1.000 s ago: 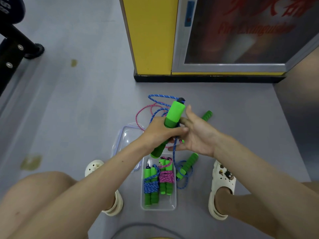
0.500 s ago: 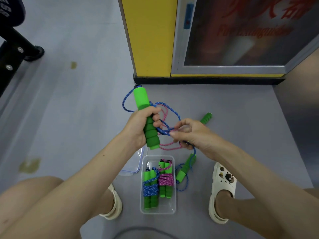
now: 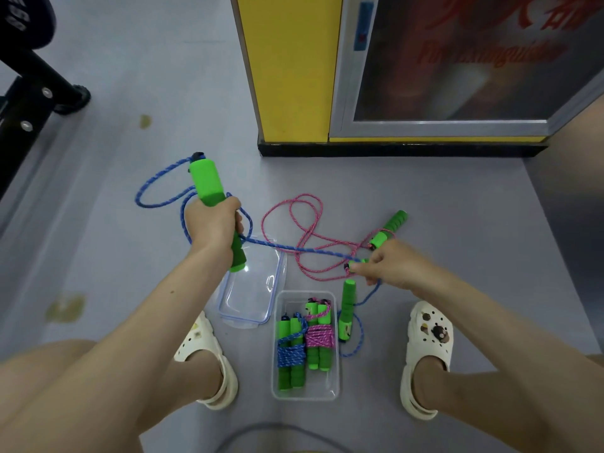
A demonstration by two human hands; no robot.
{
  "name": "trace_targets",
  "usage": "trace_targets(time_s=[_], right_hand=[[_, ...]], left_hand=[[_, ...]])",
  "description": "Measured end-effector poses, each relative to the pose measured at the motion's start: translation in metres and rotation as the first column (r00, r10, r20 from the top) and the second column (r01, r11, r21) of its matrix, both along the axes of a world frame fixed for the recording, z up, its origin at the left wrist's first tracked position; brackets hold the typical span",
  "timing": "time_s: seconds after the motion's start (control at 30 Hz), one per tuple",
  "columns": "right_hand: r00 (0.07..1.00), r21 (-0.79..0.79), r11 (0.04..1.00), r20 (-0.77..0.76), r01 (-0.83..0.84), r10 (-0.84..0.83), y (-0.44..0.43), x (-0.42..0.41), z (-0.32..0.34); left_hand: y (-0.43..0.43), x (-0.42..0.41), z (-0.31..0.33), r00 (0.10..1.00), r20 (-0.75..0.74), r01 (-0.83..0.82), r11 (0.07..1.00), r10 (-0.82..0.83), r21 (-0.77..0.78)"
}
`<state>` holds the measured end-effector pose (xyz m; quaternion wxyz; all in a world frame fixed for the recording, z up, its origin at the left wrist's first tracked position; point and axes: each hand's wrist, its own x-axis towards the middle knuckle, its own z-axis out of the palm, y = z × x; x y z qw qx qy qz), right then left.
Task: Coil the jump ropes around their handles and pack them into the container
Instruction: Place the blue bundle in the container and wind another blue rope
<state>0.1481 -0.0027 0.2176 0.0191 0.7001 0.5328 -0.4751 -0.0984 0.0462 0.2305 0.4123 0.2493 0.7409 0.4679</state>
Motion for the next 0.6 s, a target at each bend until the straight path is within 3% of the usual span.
trace_targets(time_s=[0.13, 0.2, 0.3, 0.43, 0.6], right_hand=[[0.977, -0.010, 0.985, -0.129, 0.173, -0.173, 0.004, -0.006, 0.004], [0.930, -0.028, 0.960, -0.242, 0.278, -0.276, 0.005, -0.010, 0.008], [0.815, -0.113, 0.914, -0.419, 0.390, -0.400, 0.008, -0.017, 0.015], [0.711, -0.166, 0.881, -0.533, 0.444, -0.459, 0.011, -0.024, 0.017], [0.654, -0.211, 0.867, -0.582, 0.453, -0.483, 0.011, -0.029, 0.020]], left_hand=[[-0.005, 0.013, -0.006, 0.957, -0.199, 0.223, 0.974, -0.212, 0.039], [-0.010, 0.023, -0.007, 0.927, -0.216, 0.324, 0.945, -0.307, 0.047], [-0.019, 0.041, -0.004, 0.872, -0.128, 0.480, 0.877, -0.473, 0.024], [-0.031, 0.064, -0.001, 0.762, 0.094, 0.642, 0.766, -0.641, 0.032], [-0.030, 0.077, -0.005, 0.612, 0.128, 0.787, 0.617, -0.780, 0.000]])
